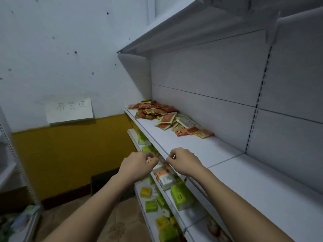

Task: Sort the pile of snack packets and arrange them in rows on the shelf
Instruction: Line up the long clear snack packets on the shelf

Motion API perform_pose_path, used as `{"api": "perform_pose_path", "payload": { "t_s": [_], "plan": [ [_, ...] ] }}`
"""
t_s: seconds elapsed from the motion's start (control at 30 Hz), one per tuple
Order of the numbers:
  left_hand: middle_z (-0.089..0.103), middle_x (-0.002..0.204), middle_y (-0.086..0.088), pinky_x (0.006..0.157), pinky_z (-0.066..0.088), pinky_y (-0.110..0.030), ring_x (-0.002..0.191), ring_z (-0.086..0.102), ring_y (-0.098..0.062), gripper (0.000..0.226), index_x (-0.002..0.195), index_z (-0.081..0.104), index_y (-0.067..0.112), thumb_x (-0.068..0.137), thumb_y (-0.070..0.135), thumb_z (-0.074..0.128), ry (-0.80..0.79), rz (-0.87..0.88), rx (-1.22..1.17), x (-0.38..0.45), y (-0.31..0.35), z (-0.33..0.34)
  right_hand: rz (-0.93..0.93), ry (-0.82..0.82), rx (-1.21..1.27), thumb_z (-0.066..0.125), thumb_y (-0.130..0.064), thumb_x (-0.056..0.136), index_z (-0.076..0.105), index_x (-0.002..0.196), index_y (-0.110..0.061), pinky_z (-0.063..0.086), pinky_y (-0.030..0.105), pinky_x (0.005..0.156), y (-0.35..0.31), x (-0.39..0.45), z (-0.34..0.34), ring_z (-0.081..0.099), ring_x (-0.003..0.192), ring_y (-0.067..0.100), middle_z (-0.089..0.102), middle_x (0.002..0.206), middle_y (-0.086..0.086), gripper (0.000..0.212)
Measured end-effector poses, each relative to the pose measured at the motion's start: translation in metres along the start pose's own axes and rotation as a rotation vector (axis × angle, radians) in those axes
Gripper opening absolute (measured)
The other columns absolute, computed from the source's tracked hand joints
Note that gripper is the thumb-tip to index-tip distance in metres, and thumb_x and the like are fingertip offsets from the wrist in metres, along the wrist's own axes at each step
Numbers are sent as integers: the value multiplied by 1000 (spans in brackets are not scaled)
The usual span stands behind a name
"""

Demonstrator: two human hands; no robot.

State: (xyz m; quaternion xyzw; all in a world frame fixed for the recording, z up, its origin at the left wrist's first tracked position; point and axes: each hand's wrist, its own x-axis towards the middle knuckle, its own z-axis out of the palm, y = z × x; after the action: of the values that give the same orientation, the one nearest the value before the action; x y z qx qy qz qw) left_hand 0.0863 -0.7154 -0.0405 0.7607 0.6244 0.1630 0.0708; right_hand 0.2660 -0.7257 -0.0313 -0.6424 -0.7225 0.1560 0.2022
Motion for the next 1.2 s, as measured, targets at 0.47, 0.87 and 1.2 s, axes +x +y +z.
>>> {"api": "perform_pose_path", "payload": {
  "t_s": [0.47,0.87,1.2],
  "plan": [
    [68,118,5,82,55,-35,102,64,-16,46,125,65,29,97,60,45,-13,75,-105,210,-101,8,74,10,-48,52,-33,94,69,93,-13,53,36,75,-20,233,52,63,91,24,70,99,3,26],
    [67,115,5,82,54,-34,100,62,-15,37,125,64,28,97,49,51,-132,208,-265,373,-214,37,283,205,189,51,-26,91,66,85,-21,53,39,74,-37,377,130,62,83,19,67,88,-2,17],
    [63,115,2,87,44,-28,107,57,-13,27,125,62,21,100,28,56,-233,336,-591,488,-204,102,600,781,279,58,-18,93,58,112,-9,46,40,86,47,455,116,56,104,30,58,116,13,21]
  ]
}}
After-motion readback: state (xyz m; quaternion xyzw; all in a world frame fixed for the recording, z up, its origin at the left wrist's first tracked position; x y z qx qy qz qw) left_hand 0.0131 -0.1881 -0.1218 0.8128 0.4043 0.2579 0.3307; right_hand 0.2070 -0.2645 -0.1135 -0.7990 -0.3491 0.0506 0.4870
